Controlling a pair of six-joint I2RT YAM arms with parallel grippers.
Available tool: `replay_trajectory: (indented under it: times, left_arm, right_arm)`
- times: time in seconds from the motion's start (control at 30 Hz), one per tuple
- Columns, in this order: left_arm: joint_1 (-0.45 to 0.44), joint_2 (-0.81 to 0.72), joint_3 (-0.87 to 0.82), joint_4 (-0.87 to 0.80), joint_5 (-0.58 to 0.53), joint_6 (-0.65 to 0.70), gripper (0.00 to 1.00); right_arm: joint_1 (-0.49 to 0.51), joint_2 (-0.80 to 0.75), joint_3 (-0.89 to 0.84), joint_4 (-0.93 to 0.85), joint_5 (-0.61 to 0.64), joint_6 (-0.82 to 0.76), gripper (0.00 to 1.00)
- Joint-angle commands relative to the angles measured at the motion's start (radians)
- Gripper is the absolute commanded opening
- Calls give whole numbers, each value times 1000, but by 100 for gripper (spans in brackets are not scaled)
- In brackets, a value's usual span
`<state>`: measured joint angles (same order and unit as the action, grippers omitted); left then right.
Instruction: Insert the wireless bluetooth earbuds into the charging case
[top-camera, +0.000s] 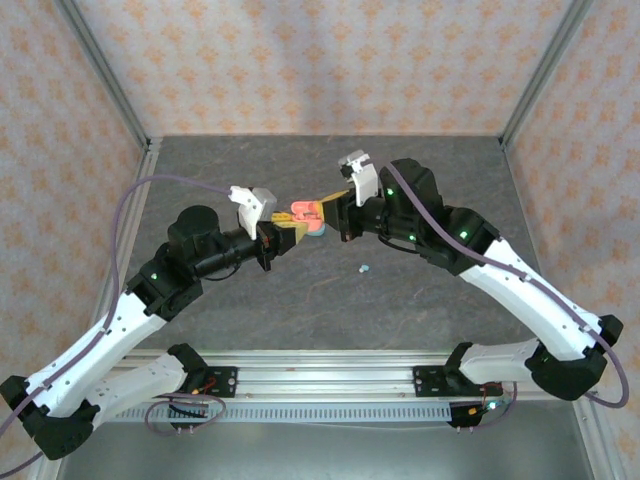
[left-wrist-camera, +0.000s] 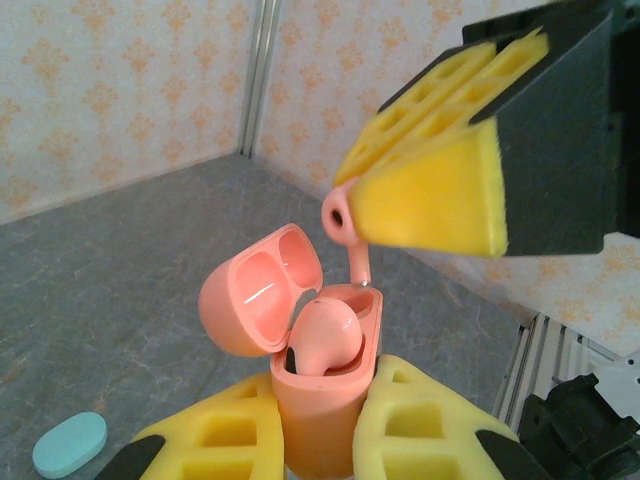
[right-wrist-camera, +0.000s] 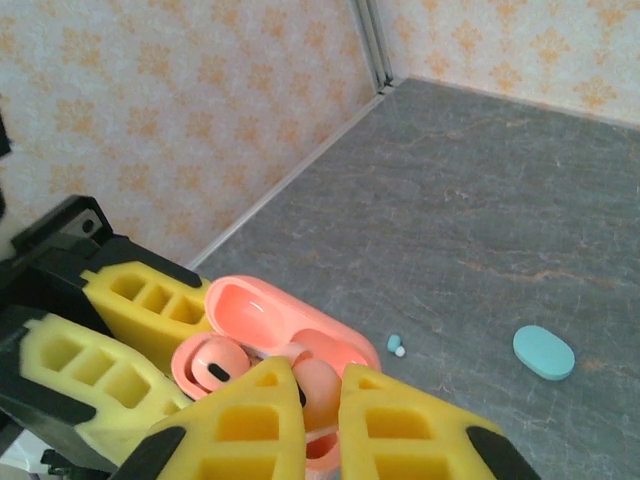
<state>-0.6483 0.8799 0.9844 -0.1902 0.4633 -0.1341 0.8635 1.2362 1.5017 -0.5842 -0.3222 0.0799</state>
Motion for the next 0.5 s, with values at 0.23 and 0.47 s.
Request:
replay_trajectory:
  times: [0.23, 0.47]
  left_arm:
    - [-9, -5, 46, 18, -25, 4, 0]
    - [-9, -2, 53, 15, -35, 7, 0]
  right_arm:
    - [6, 15, 21, -72, -34, -40, 11]
    - [6, 23, 29, -100, -92, -42, 11]
